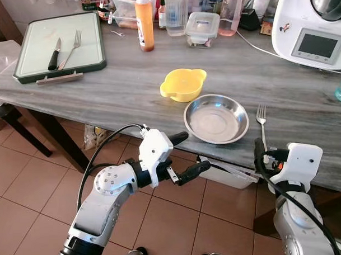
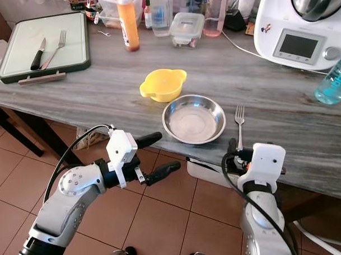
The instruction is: Setting the table
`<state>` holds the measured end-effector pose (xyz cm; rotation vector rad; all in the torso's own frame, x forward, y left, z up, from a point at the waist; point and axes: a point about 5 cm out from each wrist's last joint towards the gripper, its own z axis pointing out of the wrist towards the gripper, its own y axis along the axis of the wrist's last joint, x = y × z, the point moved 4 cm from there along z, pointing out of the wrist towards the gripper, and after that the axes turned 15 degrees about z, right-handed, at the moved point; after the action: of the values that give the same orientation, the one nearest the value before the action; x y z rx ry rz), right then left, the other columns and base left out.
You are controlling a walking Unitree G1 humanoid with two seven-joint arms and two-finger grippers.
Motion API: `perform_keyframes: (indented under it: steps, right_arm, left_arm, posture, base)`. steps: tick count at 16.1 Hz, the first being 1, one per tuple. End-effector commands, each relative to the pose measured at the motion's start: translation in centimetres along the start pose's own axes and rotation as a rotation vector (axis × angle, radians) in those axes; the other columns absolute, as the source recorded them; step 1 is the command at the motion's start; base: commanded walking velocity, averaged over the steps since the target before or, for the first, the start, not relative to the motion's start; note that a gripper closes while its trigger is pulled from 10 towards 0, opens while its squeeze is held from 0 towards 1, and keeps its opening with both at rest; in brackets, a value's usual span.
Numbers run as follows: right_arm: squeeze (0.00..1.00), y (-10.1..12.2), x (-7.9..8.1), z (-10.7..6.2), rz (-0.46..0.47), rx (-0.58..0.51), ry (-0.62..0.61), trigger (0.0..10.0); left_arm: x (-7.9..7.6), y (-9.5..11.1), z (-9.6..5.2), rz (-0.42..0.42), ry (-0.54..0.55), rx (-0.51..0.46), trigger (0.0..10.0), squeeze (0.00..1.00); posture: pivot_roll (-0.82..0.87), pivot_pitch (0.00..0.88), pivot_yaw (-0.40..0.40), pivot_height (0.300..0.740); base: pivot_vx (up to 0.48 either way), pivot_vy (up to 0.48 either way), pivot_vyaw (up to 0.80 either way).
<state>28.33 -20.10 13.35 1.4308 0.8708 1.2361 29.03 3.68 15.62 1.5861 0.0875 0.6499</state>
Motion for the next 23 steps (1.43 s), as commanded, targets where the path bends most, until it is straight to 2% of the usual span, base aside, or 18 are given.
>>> perform_keyframes:
  steps: [1,3,8,10,12,15,23]
  right_arm:
    - [1.00,0.5,0.6,-0.7,-0.006,-0.020,0.019,10.0]
    - [1.00,0.6,1.2,-1.7,-0.017,-0.028,0.040,10.0]
    - [1.00,0.9,1.7,-3.0,-0.037,-0.043,0.056,10.0]
    - [1.00,0.7,1.0,-3.3,-0.060,-0.032,0.013,10.0]
    - [1.00,0.2,-0.5,-3.1,-0.036,-0.005,-0.074,10.0]
    - [1.00,0.0,-2.3,-1.5,-0.031,0.036,-0.161,10.0]
    - [1.00,-0.6,-3.8,2.0,-0.111,0.124,-0.224,10.0]
  left_arm:
    - [0.0,0.0,0.0,0.023,0.003,0.006,10.0,0.00]
    - [0.1,0.0,-0.1,0.015,0.028,0.006,10.0,0.00]
    - [0.4,-0.6,-0.9,-0.006,0.081,0.024,10.0,0.00]
    - [0.3,-1.1,-1.4,-0.014,0.096,0.040,10.0,0.00]
    - [0.4,-1.0,-1.3,-0.010,0.104,0.040,10.0,0.00]
    - [0.4,-0.7,-1.0,-0.009,0.107,0.031,10.0,0.00]
    - [-0.5,-0.1,-1.1,-0.031,0.081,0.028,10.0,0.00]
  posture:
    - [0.06,0.146,-0.020,0.740]
    - [0.06,0.142,-0.034,0.740]
    - [0.05,0.138,-0.042,0.740]
    - [0.05,0.137,-0.040,0.740]
    - [0.05,0.136,-0.038,0.740]
    - [0.05,0.147,-0.032,0.740]
    - [0.05,0.227,-0.029,0.740]
  base:
    - [0.000,0.000,0.00]
    - [0.000,0.000,0.00]
    - [0.000,0.000,0.00]
    - [0.000,0.000,0.00]
    - [0.000,0.000,0.00]
    - [0.000,0.000,0.00]
    - [0.000,0.000,0.00]
